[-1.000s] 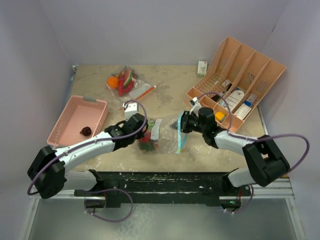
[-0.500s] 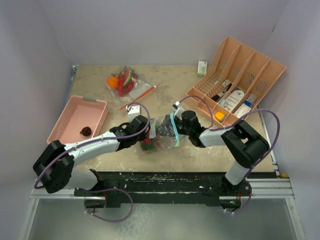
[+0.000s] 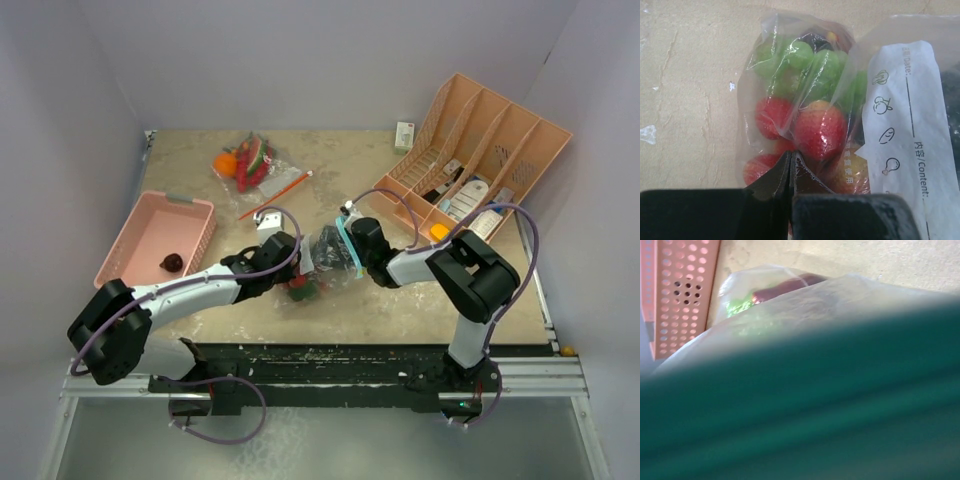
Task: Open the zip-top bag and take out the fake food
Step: Pick up the fake fruit from the zipper food storage bag.
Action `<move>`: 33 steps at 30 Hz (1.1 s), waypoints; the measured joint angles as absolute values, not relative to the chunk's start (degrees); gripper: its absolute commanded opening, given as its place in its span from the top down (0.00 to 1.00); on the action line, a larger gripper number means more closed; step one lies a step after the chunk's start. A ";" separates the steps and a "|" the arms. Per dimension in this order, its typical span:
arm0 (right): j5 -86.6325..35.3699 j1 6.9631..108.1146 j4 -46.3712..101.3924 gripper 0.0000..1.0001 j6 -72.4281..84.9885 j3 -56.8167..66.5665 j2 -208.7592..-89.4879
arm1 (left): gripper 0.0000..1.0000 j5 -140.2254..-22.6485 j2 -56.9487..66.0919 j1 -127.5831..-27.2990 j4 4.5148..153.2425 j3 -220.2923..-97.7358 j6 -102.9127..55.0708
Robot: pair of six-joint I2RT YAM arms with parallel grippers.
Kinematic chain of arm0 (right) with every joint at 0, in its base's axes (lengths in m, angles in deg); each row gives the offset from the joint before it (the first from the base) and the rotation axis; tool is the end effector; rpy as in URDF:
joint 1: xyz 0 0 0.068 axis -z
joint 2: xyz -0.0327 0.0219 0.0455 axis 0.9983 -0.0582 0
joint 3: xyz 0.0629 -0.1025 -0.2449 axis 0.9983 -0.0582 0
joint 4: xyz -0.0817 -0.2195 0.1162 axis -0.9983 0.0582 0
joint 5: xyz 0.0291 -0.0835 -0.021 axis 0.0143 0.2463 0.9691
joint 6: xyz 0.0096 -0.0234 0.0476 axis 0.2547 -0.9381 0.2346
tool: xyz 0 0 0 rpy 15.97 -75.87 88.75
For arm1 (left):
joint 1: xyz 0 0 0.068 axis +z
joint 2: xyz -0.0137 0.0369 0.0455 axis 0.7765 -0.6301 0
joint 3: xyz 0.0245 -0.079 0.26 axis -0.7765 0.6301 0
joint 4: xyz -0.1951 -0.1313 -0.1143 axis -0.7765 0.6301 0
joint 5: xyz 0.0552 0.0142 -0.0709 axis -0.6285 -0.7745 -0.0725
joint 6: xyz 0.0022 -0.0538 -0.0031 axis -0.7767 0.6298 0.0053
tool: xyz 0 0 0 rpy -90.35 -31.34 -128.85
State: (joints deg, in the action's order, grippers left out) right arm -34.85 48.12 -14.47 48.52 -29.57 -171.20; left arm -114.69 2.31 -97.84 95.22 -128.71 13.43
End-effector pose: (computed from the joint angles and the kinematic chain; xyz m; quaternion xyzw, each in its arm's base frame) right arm 0.2667 0.2257 0.1446 -0.0086 0.8174 0.4768 0.3231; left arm 0.1926 -0.1839 0.1953 -0.0901 0.9161 -0.1113 0.3745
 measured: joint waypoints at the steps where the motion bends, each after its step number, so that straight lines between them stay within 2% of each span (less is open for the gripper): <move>1: -34.07 48.08 -13.71 0.42 48.33 -29.00 -171.74 | 1.00 -114.56 2.31 -97.84 95.09 -128.71 13.40; 7: -31.84 47.66 -11.72 0.81 48.46 -28.17 -172.81 | 1.00 -114.15 2.31 -97.84 94.52 -128.45 13.43; 10: -30.07 47.66 -10.10 0.95 47.89 -28.83 -170.61 | 1.00 -114.08 2.31 -97.84 94.15 -128.17 13.45; 12: -29.17 47.73 -8.20 1.00 47.56 -29.92 -168.29 | 1.00 -113.86 2.29 -97.84 93.78 -128.17 13.45; 23: -24.71 48.23 2.34 1.00 46.08 -35.71 -149.62 | 1.00 -113.84 -0.49 -97.57 91.40 -128.19 14.45; 33: -21.96 53.98 13.79 1.00 42.99 -39.12 -133.36 | 1.00 -113.42 -0.77 -96.68 91.09 -128.19 15.00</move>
State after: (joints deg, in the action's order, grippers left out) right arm -21.96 53.98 13.79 42.99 -39.12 -133.36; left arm -113.42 -0.77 -96.68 91.09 -128.19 15.00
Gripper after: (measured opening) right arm 0.012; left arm 0.003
